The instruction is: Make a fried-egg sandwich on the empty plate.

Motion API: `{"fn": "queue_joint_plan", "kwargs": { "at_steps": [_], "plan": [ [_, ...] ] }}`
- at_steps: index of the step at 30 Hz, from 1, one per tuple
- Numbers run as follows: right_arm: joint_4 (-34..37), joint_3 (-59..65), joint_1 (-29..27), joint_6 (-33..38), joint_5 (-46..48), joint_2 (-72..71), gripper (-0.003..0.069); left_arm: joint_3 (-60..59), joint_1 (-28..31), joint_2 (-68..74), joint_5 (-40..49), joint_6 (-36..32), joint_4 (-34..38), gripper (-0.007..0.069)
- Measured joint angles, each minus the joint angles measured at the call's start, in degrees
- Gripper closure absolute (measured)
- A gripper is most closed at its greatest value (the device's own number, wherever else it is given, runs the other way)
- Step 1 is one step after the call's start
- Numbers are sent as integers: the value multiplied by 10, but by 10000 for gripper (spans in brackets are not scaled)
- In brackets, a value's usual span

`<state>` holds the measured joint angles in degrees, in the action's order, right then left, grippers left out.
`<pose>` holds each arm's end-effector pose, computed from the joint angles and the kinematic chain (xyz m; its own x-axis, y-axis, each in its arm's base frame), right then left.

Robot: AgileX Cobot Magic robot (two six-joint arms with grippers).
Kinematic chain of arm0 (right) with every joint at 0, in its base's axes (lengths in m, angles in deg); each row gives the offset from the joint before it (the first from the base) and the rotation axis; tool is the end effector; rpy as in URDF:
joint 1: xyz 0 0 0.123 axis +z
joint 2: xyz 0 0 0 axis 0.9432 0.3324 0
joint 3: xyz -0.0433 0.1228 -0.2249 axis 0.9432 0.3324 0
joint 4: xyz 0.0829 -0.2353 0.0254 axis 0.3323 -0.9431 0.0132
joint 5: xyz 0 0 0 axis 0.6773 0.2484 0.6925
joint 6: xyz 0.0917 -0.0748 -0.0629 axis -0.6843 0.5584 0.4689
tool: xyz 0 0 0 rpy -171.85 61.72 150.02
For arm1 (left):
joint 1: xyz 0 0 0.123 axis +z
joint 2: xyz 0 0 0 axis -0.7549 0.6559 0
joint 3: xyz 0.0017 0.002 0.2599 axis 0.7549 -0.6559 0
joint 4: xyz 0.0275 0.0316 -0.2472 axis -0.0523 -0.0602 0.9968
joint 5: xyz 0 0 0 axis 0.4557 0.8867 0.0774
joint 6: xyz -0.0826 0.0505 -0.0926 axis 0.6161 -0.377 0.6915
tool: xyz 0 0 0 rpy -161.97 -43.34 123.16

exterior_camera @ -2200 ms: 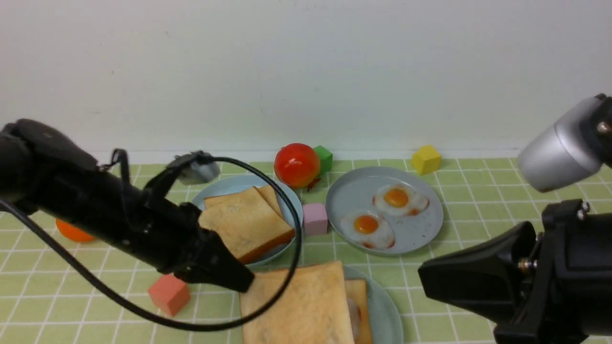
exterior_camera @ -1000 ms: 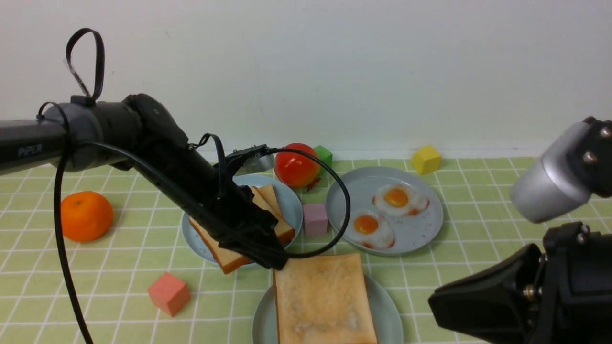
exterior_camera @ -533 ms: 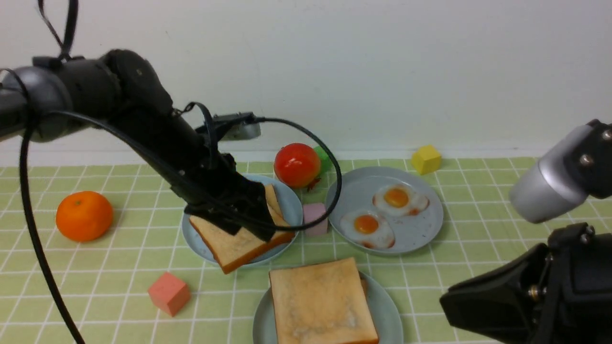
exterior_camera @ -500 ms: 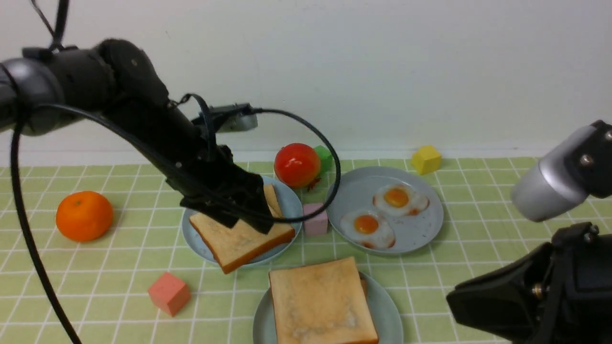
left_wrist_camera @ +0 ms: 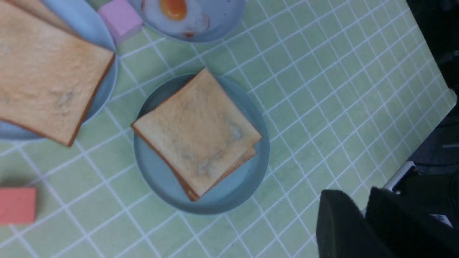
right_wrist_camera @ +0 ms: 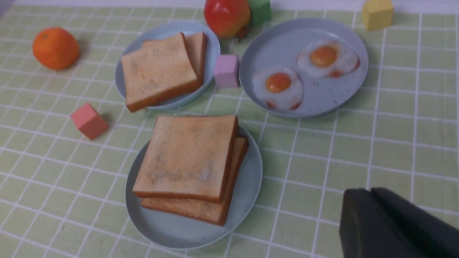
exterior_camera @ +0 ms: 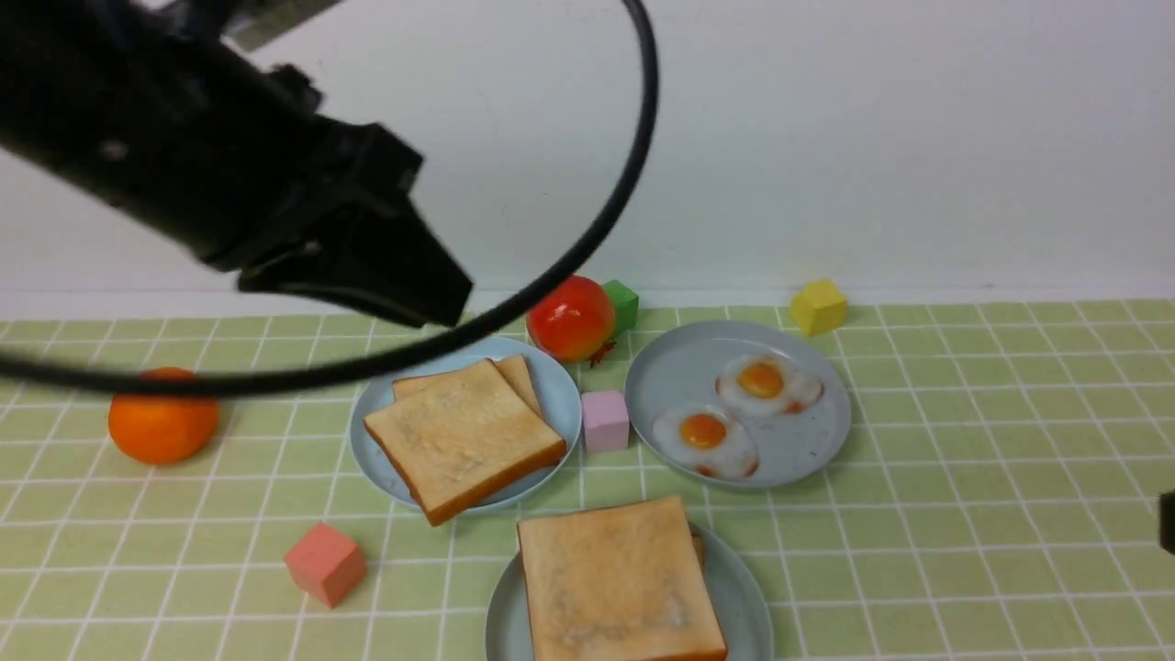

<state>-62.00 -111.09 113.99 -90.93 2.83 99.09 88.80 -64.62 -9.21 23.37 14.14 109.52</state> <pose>0.1293 0.0819 0.2980 -0.5373 -0.0105 -0.8433 -0.3602 0.9070 0.2182 0.2380 -0.1385 0.3625 -0.8031 0.1910 -0.5644 0.4896 0.7513 -0.4425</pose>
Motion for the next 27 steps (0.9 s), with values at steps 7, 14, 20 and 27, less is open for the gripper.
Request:
{"fn": "queue_joint_plan", "kwargs": {
  "at_steps": [7,14,20,27],
  "plan": [
    [-14,117,0,-6,-31,-189,671,-226,0,-277,4,120,-52,638],
    [-18,136,0,-8,-15,-287,669,-392,0,-533,-30,243,-75,638],
    [-37,136,0,-8,-13,-305,664,-452,0,-611,-16,307,-142,638],
    [-39,136,0,-8,-13,-305,659,-454,0,-615,-6,312,-201,638]
  ]
}}
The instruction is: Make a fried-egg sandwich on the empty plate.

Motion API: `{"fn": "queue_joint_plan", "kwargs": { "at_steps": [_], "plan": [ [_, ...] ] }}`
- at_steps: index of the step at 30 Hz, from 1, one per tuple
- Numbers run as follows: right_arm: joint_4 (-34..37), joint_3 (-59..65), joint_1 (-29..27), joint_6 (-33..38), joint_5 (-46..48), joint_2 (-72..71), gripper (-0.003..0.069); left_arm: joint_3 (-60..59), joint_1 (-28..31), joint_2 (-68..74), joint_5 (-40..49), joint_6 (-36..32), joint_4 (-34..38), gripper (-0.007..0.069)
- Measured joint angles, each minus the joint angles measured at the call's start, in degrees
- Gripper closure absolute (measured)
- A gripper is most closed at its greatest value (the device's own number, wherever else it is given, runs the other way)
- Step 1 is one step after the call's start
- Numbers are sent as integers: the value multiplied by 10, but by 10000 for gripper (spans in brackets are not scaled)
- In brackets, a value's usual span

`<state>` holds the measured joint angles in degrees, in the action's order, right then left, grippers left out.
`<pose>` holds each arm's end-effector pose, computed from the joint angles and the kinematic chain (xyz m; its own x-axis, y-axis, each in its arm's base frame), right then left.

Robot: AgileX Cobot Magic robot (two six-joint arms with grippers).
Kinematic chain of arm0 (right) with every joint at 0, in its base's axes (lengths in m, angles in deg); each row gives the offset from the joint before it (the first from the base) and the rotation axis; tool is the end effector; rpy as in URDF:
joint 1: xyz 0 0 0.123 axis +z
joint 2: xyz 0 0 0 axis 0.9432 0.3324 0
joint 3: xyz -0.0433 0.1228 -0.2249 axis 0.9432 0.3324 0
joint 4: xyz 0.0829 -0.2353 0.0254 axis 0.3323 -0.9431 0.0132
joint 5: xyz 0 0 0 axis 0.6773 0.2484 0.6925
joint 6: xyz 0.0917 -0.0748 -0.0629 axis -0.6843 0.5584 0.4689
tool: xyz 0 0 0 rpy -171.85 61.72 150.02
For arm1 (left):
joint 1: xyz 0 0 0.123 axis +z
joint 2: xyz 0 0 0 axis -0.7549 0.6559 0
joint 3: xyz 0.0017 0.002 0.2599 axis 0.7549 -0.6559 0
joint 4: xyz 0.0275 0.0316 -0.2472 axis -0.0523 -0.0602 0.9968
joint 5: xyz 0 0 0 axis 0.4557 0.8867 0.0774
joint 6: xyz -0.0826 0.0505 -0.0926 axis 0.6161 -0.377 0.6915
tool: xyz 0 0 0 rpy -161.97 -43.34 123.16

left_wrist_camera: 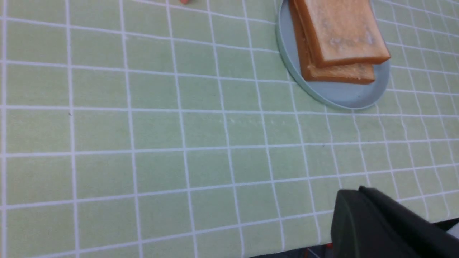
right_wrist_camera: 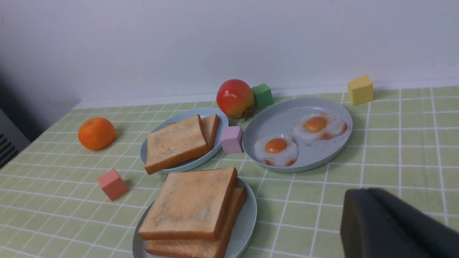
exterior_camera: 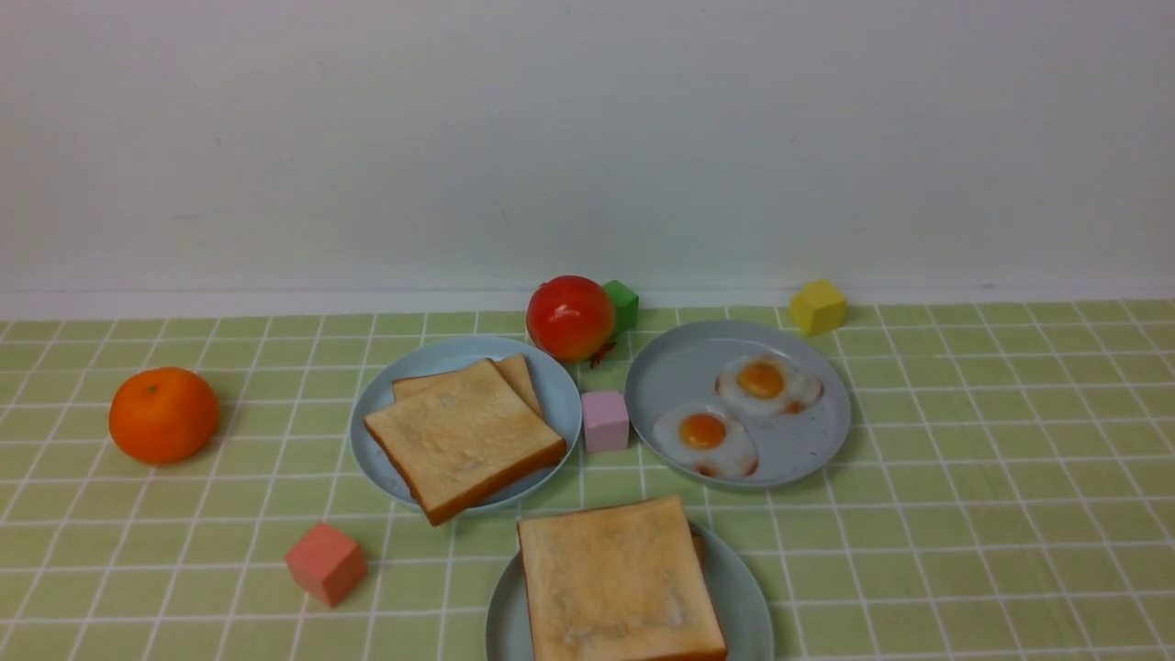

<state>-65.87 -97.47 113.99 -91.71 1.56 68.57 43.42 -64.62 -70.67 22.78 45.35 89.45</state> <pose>0.0790 0.0273 0.2793 -0.2938 0.1611 -0.9422 -0.4072 0.8707 0.2758 0.0531 -0.0447 0.2651 -0.7485 -0.2296 -0.6221 0.1057 0.8848 -0.4537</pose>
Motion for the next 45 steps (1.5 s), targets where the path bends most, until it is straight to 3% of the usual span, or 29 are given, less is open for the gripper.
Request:
{"fn": "queue_joint_plan", "kwargs": {
  "at_steps": [12,16,17,23,26,35,45],
  "plan": [
    [0,0,0,0,0,0,655,-11,1,-4,-30,-1,-46,638],
    [-1,0,0,0,1,0,653,-74,38,-53,-173,-3,-132,638],
    [-1,0,0,0,1,0,652,-124,61,-87,-263,6,-163,638],
    [-2,0,0,0,0,0,651,-303,116,-120,-459,17,-196,638],
    [-2,0,0,0,1,-1,648,-362,128,-120,-470,17,-197,637],
    [-2,0,0,0,2,-1,637,-367,129,-120,-470,-48,-181,629],
    [-2,0,0,0,2,-1,625,-367,129,-120,-471,-50,-176,626]
  ]
}}
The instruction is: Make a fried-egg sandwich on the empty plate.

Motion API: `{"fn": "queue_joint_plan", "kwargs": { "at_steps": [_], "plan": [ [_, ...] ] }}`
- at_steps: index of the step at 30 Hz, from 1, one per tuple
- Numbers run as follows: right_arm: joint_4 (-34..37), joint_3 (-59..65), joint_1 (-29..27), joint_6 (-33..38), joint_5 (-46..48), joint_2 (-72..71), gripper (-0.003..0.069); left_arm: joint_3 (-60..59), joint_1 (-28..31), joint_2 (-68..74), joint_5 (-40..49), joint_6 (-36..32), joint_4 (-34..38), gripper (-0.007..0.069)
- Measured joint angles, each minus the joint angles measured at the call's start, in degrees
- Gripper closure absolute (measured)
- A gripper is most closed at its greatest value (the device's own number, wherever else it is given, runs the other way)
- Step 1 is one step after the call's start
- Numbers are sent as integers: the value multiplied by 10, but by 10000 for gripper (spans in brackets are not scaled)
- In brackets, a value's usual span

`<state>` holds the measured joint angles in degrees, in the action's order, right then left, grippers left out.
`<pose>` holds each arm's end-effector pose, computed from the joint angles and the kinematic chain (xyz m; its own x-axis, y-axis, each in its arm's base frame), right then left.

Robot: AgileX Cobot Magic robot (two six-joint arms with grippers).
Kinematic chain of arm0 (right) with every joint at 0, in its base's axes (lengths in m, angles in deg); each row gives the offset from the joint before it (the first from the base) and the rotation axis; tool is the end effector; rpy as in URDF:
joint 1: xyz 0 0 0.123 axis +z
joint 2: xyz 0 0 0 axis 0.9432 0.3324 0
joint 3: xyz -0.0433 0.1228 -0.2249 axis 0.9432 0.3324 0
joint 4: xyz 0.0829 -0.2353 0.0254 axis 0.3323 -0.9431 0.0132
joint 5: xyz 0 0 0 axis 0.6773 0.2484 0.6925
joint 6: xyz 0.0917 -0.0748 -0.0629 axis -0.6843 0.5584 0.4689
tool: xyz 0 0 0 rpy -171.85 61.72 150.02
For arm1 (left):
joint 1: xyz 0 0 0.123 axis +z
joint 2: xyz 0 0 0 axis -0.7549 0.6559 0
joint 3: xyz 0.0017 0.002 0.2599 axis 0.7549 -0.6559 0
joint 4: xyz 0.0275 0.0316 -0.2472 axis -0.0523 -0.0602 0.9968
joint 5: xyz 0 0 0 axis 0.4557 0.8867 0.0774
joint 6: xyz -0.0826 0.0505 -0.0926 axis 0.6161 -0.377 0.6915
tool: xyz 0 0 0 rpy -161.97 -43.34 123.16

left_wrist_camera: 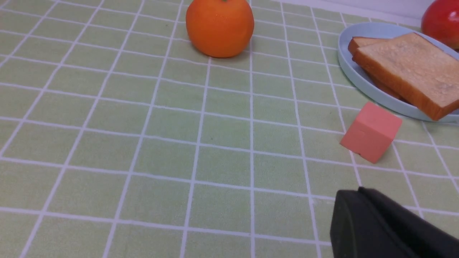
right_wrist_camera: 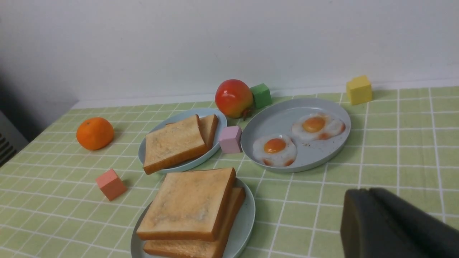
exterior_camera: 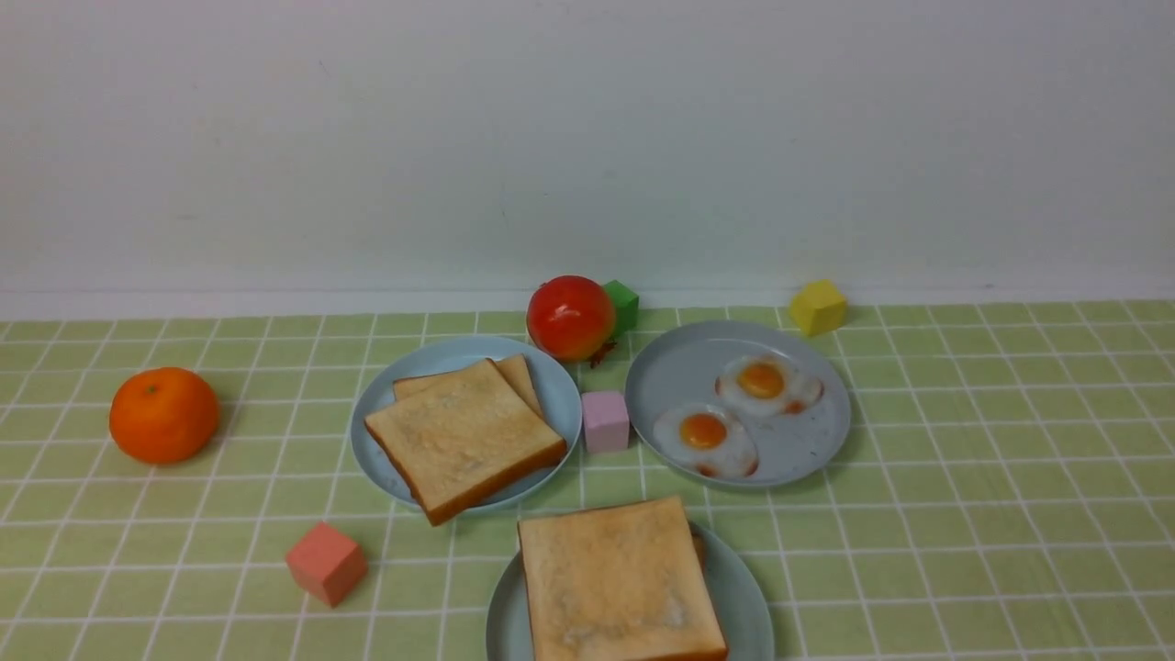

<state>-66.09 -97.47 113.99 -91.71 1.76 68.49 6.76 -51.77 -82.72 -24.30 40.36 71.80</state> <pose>0.0791 0.0267 0.2791 -0.2928 0.1590 -0.9429 -0.4047 0.8728 0.2728 0.1169 -0.0016 0.1551 -0.3182 -0.1917 -0.9284 -0.0474 0.9813 -0.1864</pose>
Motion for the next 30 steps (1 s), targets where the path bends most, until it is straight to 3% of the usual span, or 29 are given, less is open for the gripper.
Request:
{"fn": "queue_joint_plan", "kwargs": {
  "at_steps": [22,24,25,27,28,30],
  "plan": [
    [4,0,-19,0,-1,4,611,0,0,0,0,-2,1,613],
    [24,1,-81,20,-13,18,608,0,0,0,0,-2,1,610],
    [27,1,-87,23,-13,19,608,0,0,0,0,-2,1,610],
    [84,13,-166,111,-69,35,603,0,0,0,0,-2,1,610],
    [84,15,-172,111,-73,37,603,0,0,0,0,-2,1,610],
    [155,47,-248,233,-137,47,599,0,0,0,-1,-2,1,608]
  ]
}}
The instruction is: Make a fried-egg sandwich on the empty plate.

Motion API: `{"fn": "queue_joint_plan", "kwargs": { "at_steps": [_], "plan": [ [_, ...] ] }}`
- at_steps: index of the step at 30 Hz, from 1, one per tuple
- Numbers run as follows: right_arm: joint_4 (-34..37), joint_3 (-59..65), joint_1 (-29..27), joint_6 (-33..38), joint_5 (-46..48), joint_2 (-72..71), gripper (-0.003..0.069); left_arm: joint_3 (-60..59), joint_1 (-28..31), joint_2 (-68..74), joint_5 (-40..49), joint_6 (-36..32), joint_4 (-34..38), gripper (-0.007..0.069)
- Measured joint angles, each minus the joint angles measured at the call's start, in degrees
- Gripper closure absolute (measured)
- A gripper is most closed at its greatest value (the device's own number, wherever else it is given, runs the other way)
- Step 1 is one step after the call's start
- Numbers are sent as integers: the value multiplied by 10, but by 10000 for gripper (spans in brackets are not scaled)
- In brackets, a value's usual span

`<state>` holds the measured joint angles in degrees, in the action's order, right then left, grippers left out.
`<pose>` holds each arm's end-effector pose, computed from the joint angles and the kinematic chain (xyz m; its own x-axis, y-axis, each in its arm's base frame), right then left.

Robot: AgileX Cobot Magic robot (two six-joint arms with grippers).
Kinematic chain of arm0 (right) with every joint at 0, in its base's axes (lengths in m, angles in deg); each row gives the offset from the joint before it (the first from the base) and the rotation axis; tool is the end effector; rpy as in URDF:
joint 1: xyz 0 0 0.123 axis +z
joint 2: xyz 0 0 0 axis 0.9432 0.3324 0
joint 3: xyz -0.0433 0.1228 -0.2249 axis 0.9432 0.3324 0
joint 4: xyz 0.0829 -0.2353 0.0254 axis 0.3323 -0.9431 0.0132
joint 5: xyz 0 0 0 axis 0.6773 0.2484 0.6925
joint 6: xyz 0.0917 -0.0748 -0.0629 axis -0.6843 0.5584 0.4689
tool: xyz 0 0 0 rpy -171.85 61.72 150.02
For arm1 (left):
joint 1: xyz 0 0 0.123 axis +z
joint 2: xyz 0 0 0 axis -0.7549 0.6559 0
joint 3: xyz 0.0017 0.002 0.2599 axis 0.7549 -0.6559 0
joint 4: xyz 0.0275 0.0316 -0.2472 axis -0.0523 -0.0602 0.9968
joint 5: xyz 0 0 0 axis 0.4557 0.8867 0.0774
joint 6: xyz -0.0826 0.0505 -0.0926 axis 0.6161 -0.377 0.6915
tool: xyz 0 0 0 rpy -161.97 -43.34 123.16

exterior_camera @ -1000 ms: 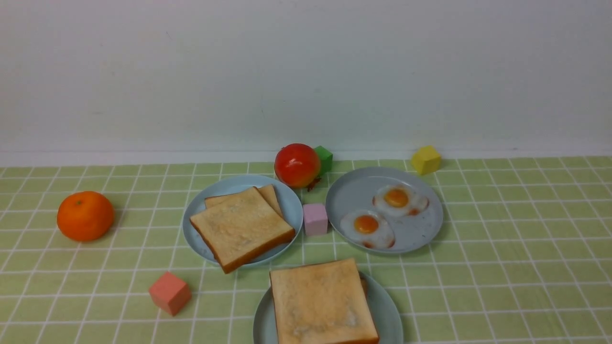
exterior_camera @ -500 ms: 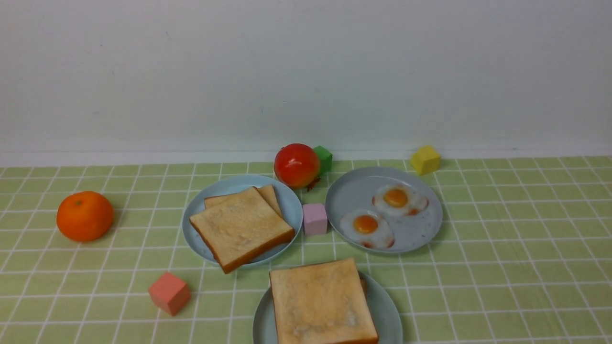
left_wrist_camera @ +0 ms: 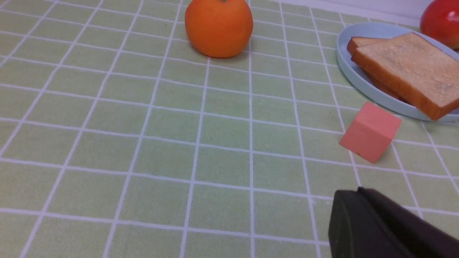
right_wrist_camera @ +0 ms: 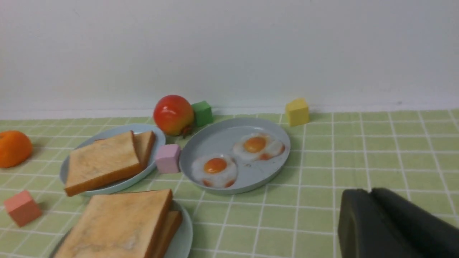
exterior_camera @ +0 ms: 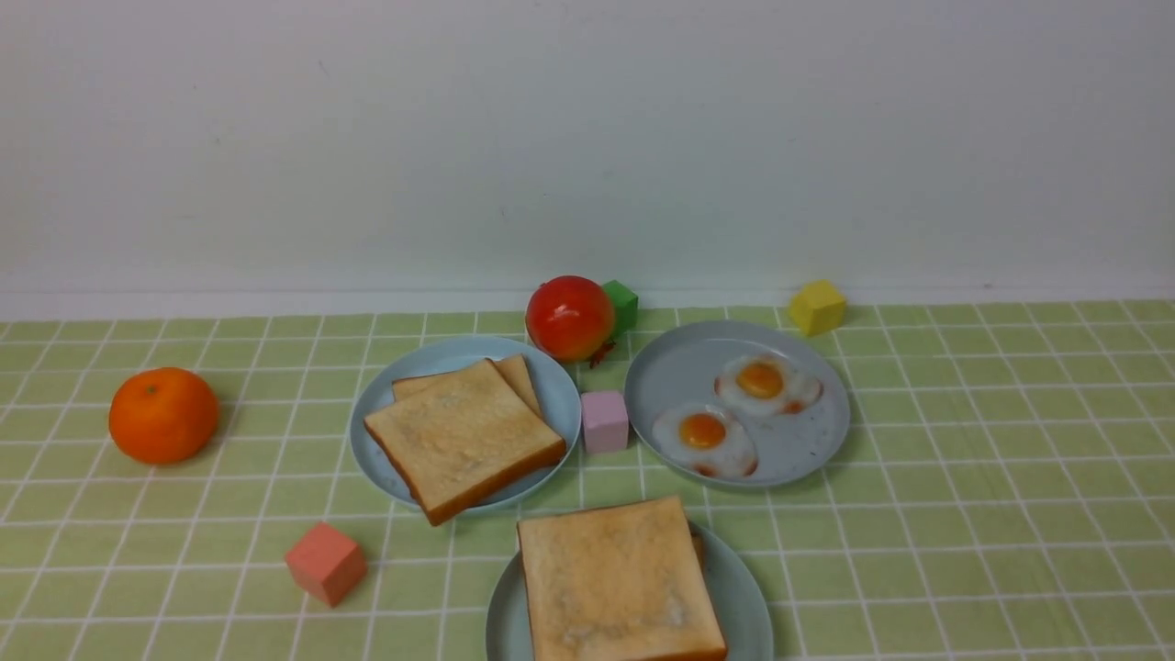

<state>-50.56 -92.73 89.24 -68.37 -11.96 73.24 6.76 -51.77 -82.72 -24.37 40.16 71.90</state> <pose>0.1028 0.0264 0.2685 -0.1811 0.0586 -0.9817 -0.2462 0.9637 0.1029 0.1170 -0.0017 0.1552 -0.3174 -0.1899 -0.9291 -0.0458 0.9817 -0.1849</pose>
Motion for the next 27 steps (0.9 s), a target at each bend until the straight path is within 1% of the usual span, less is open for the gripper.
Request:
{"fn": "queue_joint_plan", "kwargs": {
  "at_steps": [1,2,3,5,7,10,11,14,20,27],
  "plan": [
    [22,15,-23,34,-19,2,596,0,0,0,0,0,0,607],
    [37,27,-40,53,-33,3,592,0,0,0,0,0,0,606],
    [41,30,-45,57,-36,3,592,0,0,0,0,0,0,606],
    [64,63,-83,76,-54,-4,588,0,0,0,0,0,0,606],
    [62,105,-121,78,-60,-32,582,0,0,0,0,0,0,604],
    [51,152,-147,78,-63,-51,578,0,0,0,0,0,0,603],
    [46,189,-155,78,-62,-54,576,0,0,0,0,0,0,600],
    [41,206,-158,79,-59,-54,575,0,0,0,-1,0,0,596],
    [20,208,-158,79,-68,-54,571,0,0,0,-1,0,0,592],
    [14,208,-158,79,-68,-54,562,0,0,0,-1,0,1,585]
  ]
}}
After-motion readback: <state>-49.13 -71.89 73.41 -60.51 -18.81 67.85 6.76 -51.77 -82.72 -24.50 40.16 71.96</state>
